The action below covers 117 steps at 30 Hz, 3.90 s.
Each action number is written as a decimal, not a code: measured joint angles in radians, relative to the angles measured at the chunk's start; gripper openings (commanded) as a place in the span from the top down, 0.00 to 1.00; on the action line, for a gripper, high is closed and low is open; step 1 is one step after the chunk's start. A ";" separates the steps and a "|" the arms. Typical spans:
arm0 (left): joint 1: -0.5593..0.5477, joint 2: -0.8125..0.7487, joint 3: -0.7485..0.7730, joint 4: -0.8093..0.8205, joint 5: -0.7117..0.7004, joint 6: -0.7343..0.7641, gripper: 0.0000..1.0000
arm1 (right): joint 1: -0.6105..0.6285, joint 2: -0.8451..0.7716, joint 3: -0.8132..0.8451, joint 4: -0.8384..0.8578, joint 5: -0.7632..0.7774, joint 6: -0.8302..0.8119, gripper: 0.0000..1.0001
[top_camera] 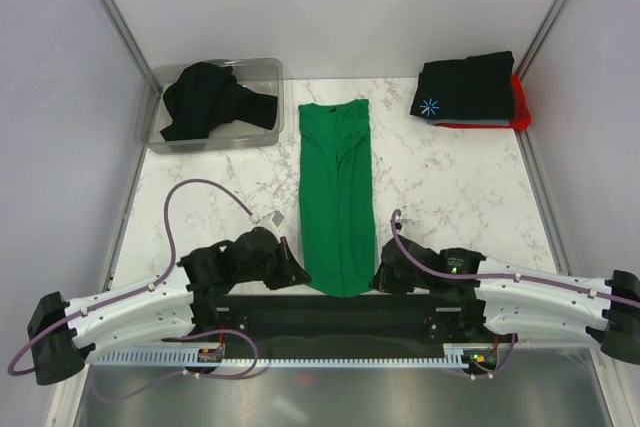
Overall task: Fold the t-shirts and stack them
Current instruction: Fold the tshirt
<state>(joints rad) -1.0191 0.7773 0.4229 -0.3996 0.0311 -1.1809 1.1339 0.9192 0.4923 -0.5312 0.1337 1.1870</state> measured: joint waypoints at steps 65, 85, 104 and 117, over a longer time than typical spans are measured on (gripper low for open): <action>0.721 1.286 1.327 -0.238 0.207 0.527 0.44 | -0.755 1.207 1.481 -0.164 -0.035 -0.677 0.34; 0.658 0.626 0.409 -0.033 0.267 0.477 0.48 | -0.747 0.534 0.284 0.162 -0.436 -0.576 0.36; 0.657 0.577 0.233 0.209 0.297 0.437 0.52 | -0.748 0.696 0.228 0.447 -0.529 -0.564 0.89; 0.628 0.684 0.183 0.330 0.313 0.417 0.56 | -0.748 0.700 0.217 0.473 -0.533 -0.566 1.00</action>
<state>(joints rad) -0.3912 1.4616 0.6064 -0.0700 0.3439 -0.7639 0.3859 1.6188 0.7094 -0.0586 -0.3988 0.6209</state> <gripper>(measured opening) 0.443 0.011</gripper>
